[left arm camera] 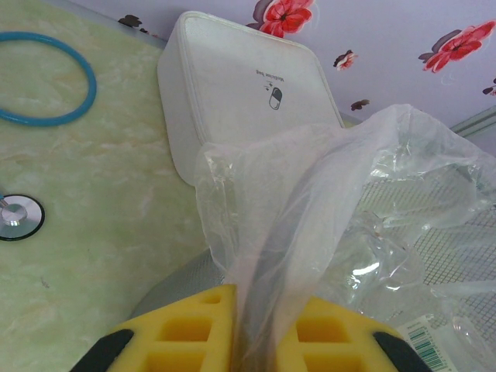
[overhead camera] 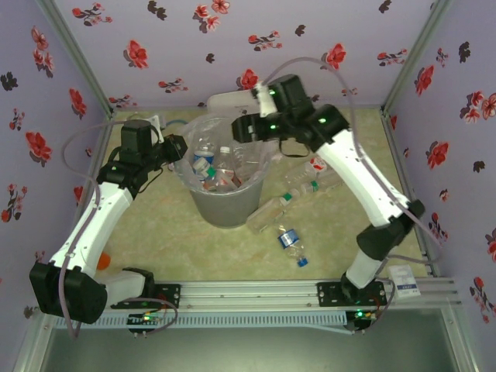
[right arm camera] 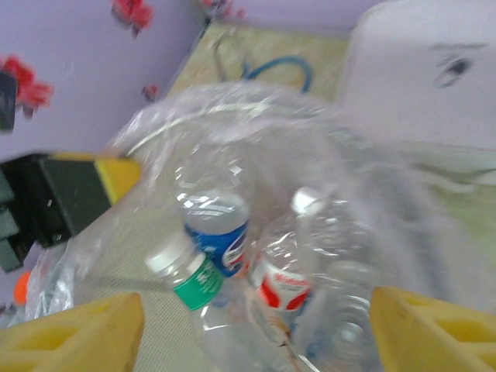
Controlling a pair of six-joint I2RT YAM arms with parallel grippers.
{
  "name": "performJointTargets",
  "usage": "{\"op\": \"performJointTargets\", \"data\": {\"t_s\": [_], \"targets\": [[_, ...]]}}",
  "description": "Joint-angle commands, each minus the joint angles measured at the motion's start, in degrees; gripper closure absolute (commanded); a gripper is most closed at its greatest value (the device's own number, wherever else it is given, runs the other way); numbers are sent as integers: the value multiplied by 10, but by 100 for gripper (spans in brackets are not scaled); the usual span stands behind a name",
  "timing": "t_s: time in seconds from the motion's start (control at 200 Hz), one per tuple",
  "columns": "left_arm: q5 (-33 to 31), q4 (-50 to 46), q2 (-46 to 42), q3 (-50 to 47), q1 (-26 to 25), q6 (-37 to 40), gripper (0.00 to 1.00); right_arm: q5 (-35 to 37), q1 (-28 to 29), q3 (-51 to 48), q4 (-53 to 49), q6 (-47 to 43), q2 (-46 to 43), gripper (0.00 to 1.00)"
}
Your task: Put the plastic bottles in the bin
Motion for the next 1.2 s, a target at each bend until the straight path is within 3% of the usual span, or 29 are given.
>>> {"op": "performJointTargets", "data": {"t_s": [0.0, 0.16, 0.25, 0.375, 0.54, 0.83, 1.195], "targets": [[-3, -24, 15, -17, -3, 12, 87, 40, -38, -57, 20, 53, -59, 19], [-5, -27, 10, -19, -3, 14, 87, 46, -153, -177, 34, 141, -157, 14], [-3, -27, 15, -21, -3, 14, 87, 60, -231, -238, 14, 185, -197, 5], [0, -18, 10, -30, -3, 11, 87, 89, -297, -312, 4, 211, -230, 3], [15, -24, 6, -26, -3, 8, 87, 118, -327, -370, -6, 245, -224, 1], [10, -40, 13, -12, -2, 18, 87, 215, -360, -389, -66, 339, -123, 0], [5, -43, 8, -19, -1, 17, 87, 201, -365, -381, -19, 377, 23, 1]]}}
